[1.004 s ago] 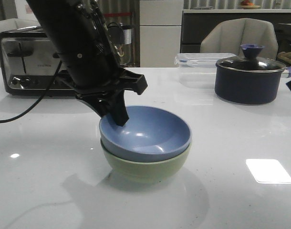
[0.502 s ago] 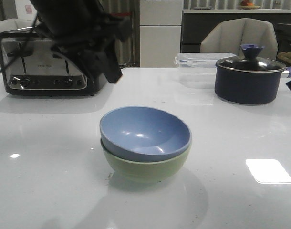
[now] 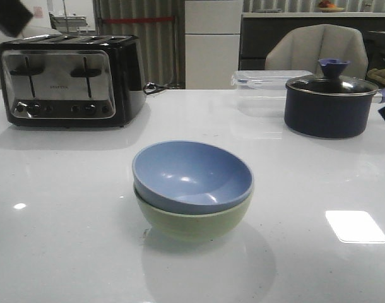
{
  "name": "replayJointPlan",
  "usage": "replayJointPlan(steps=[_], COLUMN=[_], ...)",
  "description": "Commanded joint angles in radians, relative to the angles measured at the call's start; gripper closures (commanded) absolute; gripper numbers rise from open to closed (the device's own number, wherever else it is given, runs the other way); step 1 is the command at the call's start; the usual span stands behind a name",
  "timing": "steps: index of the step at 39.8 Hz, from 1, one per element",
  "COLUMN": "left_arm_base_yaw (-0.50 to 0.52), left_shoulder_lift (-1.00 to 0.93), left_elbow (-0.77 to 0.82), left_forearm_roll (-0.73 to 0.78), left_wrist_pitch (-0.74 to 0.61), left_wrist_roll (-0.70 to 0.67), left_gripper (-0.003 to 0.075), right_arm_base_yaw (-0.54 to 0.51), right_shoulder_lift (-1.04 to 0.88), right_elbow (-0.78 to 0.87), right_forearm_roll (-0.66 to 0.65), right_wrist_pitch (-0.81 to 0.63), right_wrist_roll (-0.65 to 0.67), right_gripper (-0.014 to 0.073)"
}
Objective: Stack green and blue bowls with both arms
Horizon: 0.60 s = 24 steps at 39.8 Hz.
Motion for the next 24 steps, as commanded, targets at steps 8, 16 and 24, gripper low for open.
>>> replayJointPlan(steps=[8, 16, 24], left_arm_base_yaw=[-0.007, -0.007, -0.007], left_shoulder_lift=[-0.309, -0.46, -0.478], left_elbow=[0.179, 0.293, 0.354], left_forearm_roll=[-0.004, -0.004, -0.001], left_wrist_pitch=[-0.062, -0.132, -0.204], left_wrist_roll=[0.002, 0.002, 0.002], left_gripper=[0.0393, 0.0393, 0.0393], right_arm_base_yaw=[0.001, 0.001, 0.001], right_shoulder_lift=[-0.008, -0.008, -0.008], right_elbow=[-0.027, -0.027, -0.027], right_forearm_roll=[0.003, 0.004, 0.004], right_wrist_pitch=[-0.058, -0.058, -0.058], right_wrist_roll=[-0.01, -0.01, -0.01], right_gripper=[0.0211, 0.0211, 0.0211])
